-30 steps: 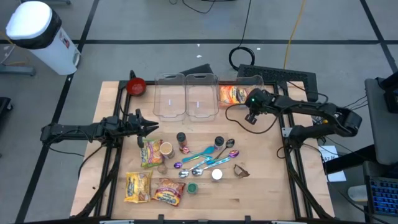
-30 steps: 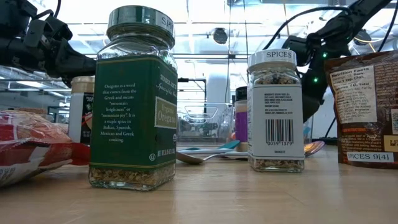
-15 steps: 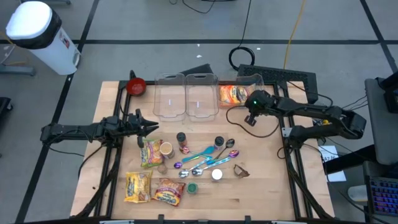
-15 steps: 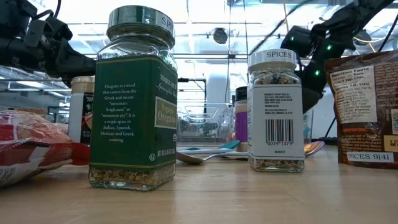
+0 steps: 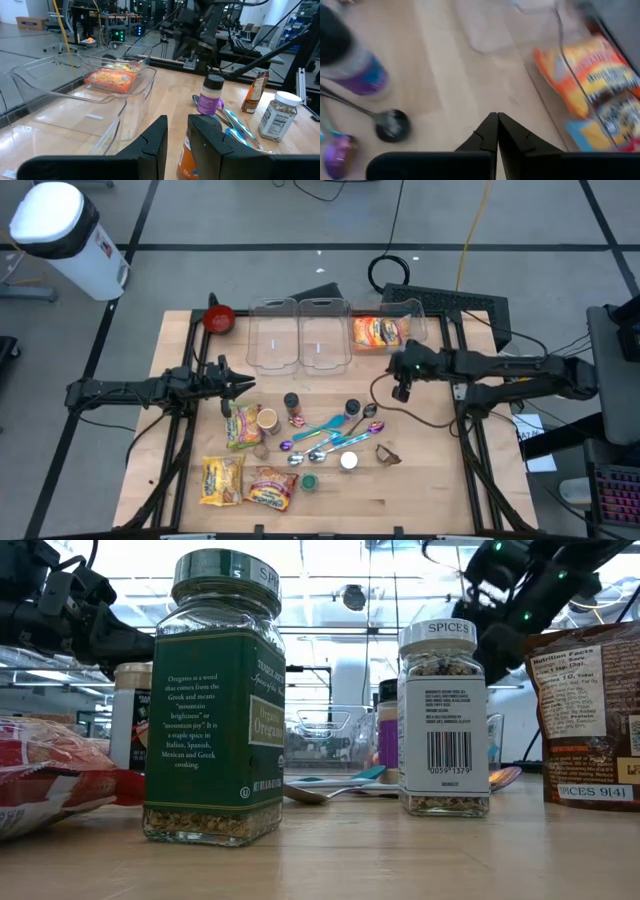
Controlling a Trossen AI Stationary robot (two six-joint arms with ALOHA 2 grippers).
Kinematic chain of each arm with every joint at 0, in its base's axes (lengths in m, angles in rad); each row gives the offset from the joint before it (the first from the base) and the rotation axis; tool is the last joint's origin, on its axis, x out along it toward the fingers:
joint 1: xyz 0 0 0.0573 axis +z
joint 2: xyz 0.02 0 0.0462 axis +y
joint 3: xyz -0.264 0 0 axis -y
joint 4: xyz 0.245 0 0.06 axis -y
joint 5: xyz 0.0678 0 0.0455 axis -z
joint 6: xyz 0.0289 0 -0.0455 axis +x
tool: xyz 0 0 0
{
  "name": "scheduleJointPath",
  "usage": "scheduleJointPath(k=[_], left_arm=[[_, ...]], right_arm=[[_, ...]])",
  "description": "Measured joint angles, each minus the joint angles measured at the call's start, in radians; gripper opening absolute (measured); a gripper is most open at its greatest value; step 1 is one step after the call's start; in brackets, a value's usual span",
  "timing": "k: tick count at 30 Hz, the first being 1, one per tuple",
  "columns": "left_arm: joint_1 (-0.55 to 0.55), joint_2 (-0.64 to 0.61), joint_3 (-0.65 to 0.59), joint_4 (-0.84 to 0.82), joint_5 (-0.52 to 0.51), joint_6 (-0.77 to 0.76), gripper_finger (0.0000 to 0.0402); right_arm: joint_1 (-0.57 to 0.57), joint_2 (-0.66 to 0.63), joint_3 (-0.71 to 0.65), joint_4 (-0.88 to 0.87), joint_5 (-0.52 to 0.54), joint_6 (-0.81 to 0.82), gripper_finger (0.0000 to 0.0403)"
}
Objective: Pick & Place Food Item
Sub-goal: Put the green noodle pack into the right transparent bin
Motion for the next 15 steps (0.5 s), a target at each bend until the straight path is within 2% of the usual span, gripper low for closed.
scheduleJointPath(k=[10, 15], left_arm=[[0.000, 0.000, 0.000, 0.000, 0.000, 0.000, 0.0081], [0.000, 0.000, 0.000, 0.000, 0.000, 0.000, 0.0081]], right_arm=[[0.122, -0.017, -0.001, 0.143, 0.000, -0.031, 0.0000], [0.123, -0.040, -0.105, 0.315, -0.019, -0.088, 0.0000]])
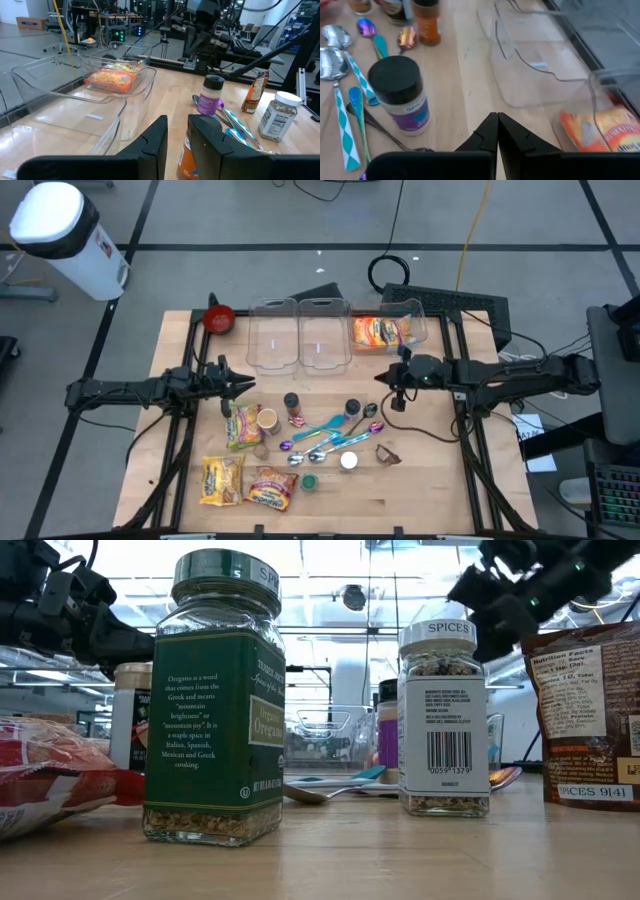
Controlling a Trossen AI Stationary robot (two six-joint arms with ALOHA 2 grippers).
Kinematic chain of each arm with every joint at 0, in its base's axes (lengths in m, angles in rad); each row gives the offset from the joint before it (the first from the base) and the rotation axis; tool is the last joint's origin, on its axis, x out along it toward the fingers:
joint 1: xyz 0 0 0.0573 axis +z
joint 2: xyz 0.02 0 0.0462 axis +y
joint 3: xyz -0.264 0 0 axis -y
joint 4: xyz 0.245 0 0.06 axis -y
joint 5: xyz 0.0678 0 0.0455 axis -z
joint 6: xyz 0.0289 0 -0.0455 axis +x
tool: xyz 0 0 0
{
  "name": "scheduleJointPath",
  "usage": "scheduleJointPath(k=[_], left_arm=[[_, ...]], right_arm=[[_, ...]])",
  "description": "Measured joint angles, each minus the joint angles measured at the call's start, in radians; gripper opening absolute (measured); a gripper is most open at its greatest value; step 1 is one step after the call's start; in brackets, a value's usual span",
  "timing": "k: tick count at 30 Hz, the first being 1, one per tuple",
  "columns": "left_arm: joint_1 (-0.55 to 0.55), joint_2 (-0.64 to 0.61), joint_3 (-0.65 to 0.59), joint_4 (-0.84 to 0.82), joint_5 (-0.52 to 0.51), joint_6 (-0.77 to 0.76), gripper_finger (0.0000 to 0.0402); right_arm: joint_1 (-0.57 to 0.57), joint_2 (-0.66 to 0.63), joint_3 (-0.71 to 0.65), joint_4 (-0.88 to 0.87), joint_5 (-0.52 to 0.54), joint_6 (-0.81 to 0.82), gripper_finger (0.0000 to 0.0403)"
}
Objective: Pick & Place Food Item
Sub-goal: Put the green noodle pack into the right transparent bin
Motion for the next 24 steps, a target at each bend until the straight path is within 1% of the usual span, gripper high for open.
scheduleJointPath(k=[6, 9, 15, 20, 23, 24], left_arm=[[0.000, 0.000, 0.000, 0.000, 0.000, 0.000, 0.0081], [0.000, 0.000, 0.000, 0.000, 0.000, 0.000, 0.0081], [0.000, 0.000, 0.000, 0.000, 0.000, 0.000, 0.0081], [0.000, 0.000, 0.000, 0.000, 0.000, 0.000, 0.0081], [0.000, 0.000, 0.000, 0.014, 0.000, 0.000, 0.0081], [0.000, 0.000, 0.000, 0.027, 0.000, 0.000, 0.0081]], right_arm=[[-0.040, -0.098, -0.151, 0.194, -0.182, -0.026, 0.0000], [-0.063, -0.151, -0.224, 0.283, -0.246, -0.026, 0.0000], [-0.093, -0.226, -0.370, 0.499, -0.327, -0.025, 0.0000], [-0.104, -0.239, -0.469, 0.725, -0.426, -0.026, 0.0000], [-0.104, -0.239, -0.504, 0.834, -0.428, -0.025, 0.0000], [-0.105, -0.240, -0.506, 0.842, -0.427, -0.025, 0.0000]])
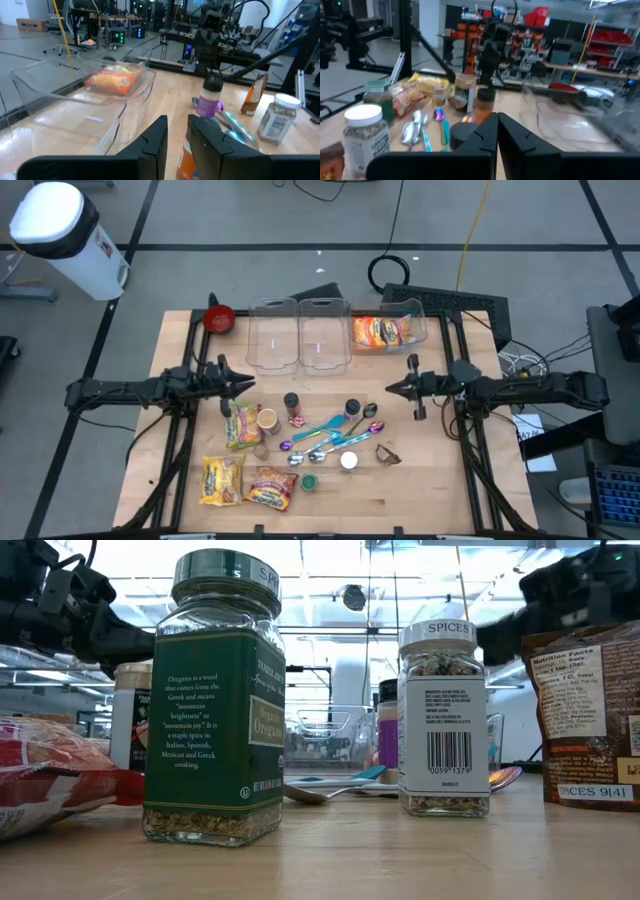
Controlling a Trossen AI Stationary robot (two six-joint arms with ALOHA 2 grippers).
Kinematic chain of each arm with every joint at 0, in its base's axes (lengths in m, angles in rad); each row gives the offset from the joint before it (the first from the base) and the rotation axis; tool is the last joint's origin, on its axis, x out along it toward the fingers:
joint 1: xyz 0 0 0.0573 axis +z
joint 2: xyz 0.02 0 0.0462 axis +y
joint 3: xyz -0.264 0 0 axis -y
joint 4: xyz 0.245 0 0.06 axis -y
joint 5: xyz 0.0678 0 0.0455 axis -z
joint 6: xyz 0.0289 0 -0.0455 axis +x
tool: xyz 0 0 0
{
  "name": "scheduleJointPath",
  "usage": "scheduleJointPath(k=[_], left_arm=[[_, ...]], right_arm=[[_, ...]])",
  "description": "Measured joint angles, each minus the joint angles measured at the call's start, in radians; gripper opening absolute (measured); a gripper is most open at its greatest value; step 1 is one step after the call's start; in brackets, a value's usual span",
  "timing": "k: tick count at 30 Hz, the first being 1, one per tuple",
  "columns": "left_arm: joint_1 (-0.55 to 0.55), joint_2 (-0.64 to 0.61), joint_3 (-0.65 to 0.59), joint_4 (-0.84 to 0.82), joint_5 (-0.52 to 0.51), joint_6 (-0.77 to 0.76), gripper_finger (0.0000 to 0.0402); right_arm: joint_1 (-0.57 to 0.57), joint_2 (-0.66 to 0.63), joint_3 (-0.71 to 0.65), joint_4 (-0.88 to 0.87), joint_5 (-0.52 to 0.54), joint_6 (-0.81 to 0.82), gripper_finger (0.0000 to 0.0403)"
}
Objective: Pick & Place Food Item
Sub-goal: Put the green noodle pack into the right transparent bin
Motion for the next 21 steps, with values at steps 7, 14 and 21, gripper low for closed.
scheduleJointPath(k=[7, 14, 21], left_arm=[[0.001, 0.001, 0.000, 0.137, 0.000, -0.035, 0.0081], [0.000, 0.009, 0.007, 0.176, 0.042, -0.110, 0.0081], [-0.001, 0.146, 0.413, -0.447, 0.093, -0.188, 0.0126]], right_arm=[[0.000, 0.001, -0.002, -0.012, 0.000, 0.037, 0.0000], [-0.016, 0.002, -0.003, -0.015, 0.003, 0.026, 0.0000], [-0.058, 0.003, -0.004, -0.023, 0.003, 0.052, 0.0000]])
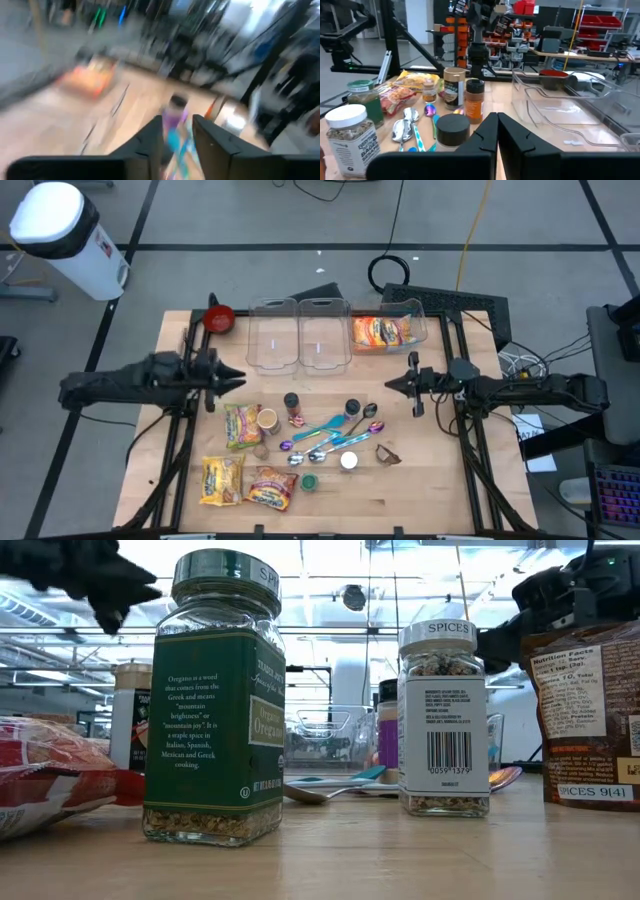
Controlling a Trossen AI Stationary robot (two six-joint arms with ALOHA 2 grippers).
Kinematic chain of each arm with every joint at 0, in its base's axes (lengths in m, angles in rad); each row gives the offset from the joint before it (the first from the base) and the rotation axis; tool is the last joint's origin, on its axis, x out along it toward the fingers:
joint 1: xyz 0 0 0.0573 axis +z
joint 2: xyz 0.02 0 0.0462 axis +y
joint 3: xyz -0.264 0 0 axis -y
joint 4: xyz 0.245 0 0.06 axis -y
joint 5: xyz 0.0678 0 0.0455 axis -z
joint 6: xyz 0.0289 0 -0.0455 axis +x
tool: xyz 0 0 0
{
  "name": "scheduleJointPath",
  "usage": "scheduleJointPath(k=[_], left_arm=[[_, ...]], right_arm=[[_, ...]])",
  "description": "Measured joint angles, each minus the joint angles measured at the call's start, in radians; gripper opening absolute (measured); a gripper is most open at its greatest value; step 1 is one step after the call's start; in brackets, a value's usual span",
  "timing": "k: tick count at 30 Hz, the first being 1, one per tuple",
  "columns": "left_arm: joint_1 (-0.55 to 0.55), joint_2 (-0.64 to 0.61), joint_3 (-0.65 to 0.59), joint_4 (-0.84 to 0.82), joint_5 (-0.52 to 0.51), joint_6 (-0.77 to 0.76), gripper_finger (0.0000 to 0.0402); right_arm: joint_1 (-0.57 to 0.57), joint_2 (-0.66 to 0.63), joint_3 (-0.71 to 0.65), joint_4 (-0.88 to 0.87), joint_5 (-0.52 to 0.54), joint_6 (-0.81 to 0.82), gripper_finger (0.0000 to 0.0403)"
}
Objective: Pick & Place Food Item
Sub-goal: Put the green noodle pack into the right transparent bin
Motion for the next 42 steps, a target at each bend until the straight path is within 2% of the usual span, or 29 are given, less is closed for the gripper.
scheduleJointPath(k=[4, 7, 12, 18, 31, 34, 37, 42], left_arm=[[0.000, 0.173, 0.197, -0.372, -0.013, -0.017, 0.0176], [0.000, 0.280, 0.225, -0.524, 0.008, -0.099, 0.0206], [-0.022, 0.437, 0.164, -0.533, 0.134, -0.201, 0.0228], [-0.058, 0.565, 0.085, -0.528, 0.125, -0.265, 0.0230], [-0.058, 0.617, 0.001, -0.522, 0.132, -0.266, 0.0229], [-0.058, 0.617, -0.005, -0.523, 0.133, -0.276, 0.0216], [-0.058, 0.616, -0.005, -0.523, 0.133, -0.294, 0.0184], [-0.058, 0.614, -0.005, -0.523, 0.148, -0.334, 0.0099]], right_arm=[[-0.002, 0.002, 0.000, -0.010, -0.001, 0.000, 0.0000], [-0.001, 0.002, -0.001, -0.031, -0.001, 0.000, 0.0000], [-0.001, 0.002, -0.001, -0.035, -0.001, 0.000, 0.0000], [-0.001, 0.002, -0.001, -0.037, -0.002, 0.000, 0.0000], [-0.001, 0.002, -0.002, -0.038, -0.003, 0.001, 0.0000], [-0.001, 0.002, -0.002, -0.039, -0.003, 0.000, 0.0000], [-0.001, 0.002, -0.002, -0.046, -0.003, 0.000, 0.0000], [-0.001, 0.002, -0.002, -0.048, -0.003, 0.000, 0.0000]])
